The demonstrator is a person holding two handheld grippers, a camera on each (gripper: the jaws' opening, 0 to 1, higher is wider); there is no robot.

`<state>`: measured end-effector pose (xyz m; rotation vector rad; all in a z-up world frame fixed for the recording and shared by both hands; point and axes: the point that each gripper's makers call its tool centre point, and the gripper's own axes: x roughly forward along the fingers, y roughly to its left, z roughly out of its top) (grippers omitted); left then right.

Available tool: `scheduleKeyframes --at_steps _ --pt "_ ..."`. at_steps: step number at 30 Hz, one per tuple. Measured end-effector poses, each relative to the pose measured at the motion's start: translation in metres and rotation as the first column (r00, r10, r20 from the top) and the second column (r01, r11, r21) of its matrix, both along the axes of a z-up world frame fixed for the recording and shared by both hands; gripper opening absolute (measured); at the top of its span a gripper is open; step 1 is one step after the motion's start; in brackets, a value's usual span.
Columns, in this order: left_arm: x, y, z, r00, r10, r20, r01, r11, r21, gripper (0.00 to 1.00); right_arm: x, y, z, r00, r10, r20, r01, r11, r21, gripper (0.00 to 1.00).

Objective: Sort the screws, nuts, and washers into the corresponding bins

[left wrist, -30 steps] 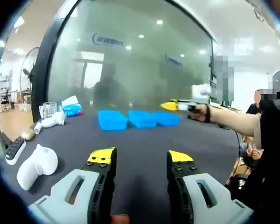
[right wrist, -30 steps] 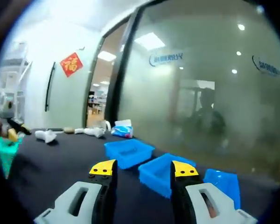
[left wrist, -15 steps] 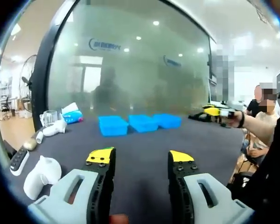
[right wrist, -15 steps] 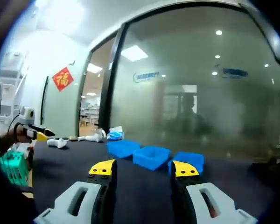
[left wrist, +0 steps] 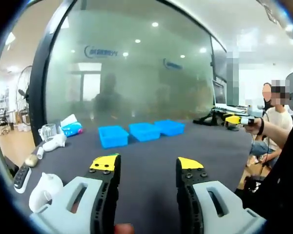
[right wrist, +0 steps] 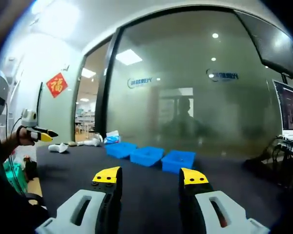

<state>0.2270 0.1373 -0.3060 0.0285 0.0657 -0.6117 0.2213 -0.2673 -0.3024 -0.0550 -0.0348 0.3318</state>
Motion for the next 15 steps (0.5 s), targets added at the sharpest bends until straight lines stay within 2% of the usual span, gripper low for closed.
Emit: scheduleKeyframes --at_steps 4,15 --pt "-0.0007 0.0012 -0.0003 1.000 0.004 -0.001 -0.004 1.000 0.009 0.45 -0.0012 0.0037 -0.0009 1.000 0.014 -0.006 -0.013 0.999 0.041 0.43" --pt "-0.0008 0.0035 0.0013 1.000 0.013 0.003 -0.013 1.000 0.003 0.45 -0.0037 0.0067 -0.0019 1.000 0.015 -0.004 -0.014 1.000 0.019 0.43"
